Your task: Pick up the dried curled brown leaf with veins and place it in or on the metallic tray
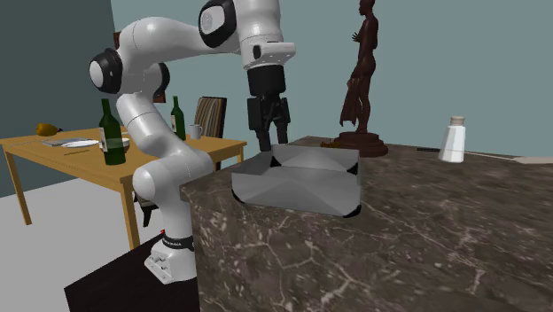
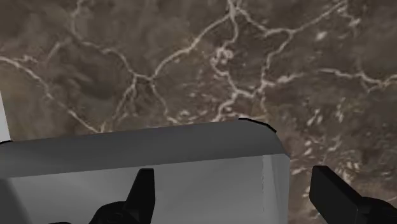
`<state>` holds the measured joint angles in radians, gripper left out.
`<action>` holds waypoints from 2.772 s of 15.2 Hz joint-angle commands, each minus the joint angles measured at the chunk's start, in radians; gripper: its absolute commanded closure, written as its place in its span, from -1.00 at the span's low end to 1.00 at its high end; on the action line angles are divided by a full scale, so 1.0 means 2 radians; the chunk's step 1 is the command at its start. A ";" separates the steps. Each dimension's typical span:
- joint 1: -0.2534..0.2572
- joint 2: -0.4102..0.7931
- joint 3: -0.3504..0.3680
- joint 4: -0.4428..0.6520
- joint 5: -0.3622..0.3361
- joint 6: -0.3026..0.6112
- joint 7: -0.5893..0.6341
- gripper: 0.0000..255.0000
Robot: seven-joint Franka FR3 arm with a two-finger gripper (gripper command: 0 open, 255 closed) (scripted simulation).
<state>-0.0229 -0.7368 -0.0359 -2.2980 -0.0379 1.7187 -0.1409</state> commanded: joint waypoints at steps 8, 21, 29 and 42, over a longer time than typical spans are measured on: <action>0.017 0.135 0.088 0.138 0.001 -0.089 0.085 -1.00; 0.038 0.276 0.157 0.247 -0.016 -0.150 0.169 -1.00; 0.037 0.271 0.156 0.232 -0.015 -0.139 0.168 -1.00; 0.037 0.274 0.156 0.248 -0.015 -0.153 0.167 1.00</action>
<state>0.0500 -0.1920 0.2750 -1.8124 -0.0698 1.4240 0.1934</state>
